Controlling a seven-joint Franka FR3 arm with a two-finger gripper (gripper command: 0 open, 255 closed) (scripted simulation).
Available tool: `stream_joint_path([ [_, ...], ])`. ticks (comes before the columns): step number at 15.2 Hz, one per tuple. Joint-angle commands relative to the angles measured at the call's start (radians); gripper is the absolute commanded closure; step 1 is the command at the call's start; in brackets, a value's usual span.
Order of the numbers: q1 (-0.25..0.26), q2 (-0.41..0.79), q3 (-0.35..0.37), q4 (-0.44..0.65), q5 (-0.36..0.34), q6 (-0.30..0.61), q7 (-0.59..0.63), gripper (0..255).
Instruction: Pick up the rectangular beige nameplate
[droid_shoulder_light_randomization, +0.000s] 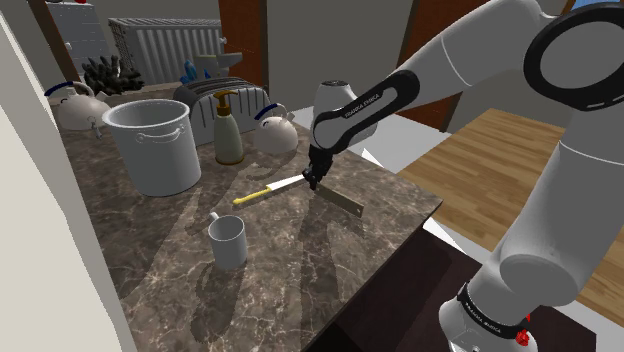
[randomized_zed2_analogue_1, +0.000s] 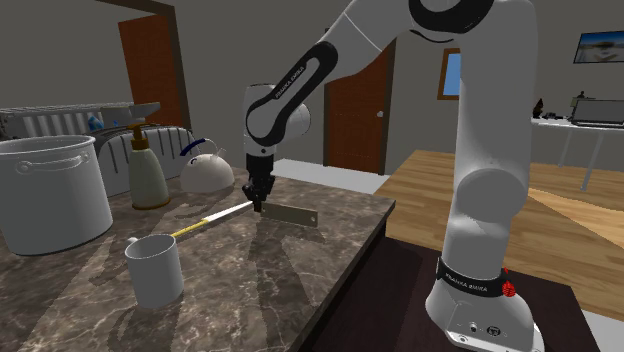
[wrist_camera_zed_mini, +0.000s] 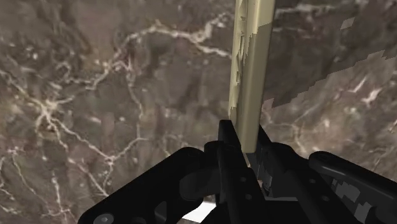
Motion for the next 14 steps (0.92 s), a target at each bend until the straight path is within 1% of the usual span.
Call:
stream_joint_path([
  [1, 0.000, 0.000, 0.000, 0.000, 0.000, 0.000, 0.000, 255],
  [5, 0.001, 0.002, 0.001, 0.001, -0.001, 0.001, 0.002, 255],
  [14, 0.000, -0.073, 0.001, 0.043, 0.005, -0.116, 0.000, 255],
])
